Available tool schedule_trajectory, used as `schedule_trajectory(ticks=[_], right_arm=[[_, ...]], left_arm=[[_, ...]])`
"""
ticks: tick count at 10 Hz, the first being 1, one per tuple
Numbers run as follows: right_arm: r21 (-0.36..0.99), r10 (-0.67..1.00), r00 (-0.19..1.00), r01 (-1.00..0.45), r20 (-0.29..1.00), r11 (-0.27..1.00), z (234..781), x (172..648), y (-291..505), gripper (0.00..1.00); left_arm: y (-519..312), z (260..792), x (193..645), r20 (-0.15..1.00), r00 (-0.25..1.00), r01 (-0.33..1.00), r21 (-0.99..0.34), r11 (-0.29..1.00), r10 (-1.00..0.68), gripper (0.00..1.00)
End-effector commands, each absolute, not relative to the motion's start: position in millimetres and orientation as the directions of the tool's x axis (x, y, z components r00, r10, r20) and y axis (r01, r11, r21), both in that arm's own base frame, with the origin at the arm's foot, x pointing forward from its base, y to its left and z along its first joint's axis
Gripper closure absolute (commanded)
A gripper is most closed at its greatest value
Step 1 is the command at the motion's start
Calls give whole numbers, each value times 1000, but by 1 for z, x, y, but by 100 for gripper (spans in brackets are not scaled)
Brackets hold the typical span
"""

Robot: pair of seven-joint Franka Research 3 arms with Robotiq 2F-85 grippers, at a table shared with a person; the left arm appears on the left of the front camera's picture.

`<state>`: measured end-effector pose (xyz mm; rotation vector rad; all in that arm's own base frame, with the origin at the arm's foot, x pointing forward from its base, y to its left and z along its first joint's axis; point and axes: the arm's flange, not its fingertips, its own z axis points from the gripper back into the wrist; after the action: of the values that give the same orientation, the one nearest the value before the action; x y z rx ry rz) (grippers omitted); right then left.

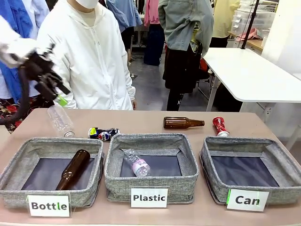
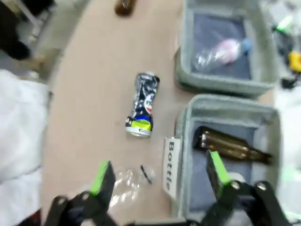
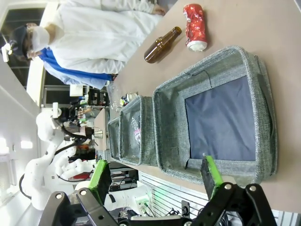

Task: Sort the can waste into the basket.
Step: Pick up the can waste from the table and place it in the right Fabric basket.

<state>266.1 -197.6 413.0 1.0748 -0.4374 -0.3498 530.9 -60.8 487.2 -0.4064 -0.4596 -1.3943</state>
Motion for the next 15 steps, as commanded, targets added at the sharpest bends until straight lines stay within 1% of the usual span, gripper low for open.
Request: schedule_trajectory(ticks=[1, 2, 4, 5, 6, 7, 8, 10, 11, 12, 13, 15], right_arm=[[905, -480, 854, 26, 201, 426, 412, 269, -199, 0], [905, -480, 854, 26, 201, 426, 412, 269, -199, 0], [905, -480, 854, 26, 201, 426, 412, 269, -199, 0], [905, -480, 854, 26, 201, 426, 412, 269, -199, 0], [905, -480, 854, 26, 201, 426, 412, 269, -199, 0], [905, -480, 854, 26, 201, 426, 412, 269, -199, 0], [905, -480, 854, 26, 201, 426, 412, 269, -199, 0], [905, -480, 854, 26, 201, 426, 412, 269, -199, 0], [905, -480, 854, 26, 201, 426, 412, 269, -199, 0], [905, -480, 854, 26, 201, 426, 412, 269, -199, 0], [905, -480, 854, 26, 201, 426, 412, 269, -199, 0], [905, -480, 854, 26, 201, 426, 412, 269, -199, 0]], left_arm=[[-88, 478, 556, 399, 31, 999, 25, 44, -917, 0], [-116, 466, 563, 344, -26, 999, 29, -17, -938, 0], [-143, 448, 566, 270, -88, 996, 15, -87, -959, 0], [-135, 453, 561, 325, -108, 993, -1, -115, -940, 0], [-114, 472, 558, 400, -60, 996, -43, -84, -915, 0], [-150, 441, 562, 306, -101, 994, 5, -105, -947, 0], [-142, 447, 561, 329, -87, 995, -13, -97, -940, 0], [-165, 435, 570, 252, -121, 993, 24, -119, -960, 0], [-181, 425, 577, 209, -154, 988, 37, -149, -966, 0], [-196, 413, 584, 184, -179, 984, 30, -176, -966, 0], [-209, 398, 589, 137, -183, 983, 8, -184, -973, 0], [-225, 368, 597, 112, -188, 978, -71, -196, -976, 0]])
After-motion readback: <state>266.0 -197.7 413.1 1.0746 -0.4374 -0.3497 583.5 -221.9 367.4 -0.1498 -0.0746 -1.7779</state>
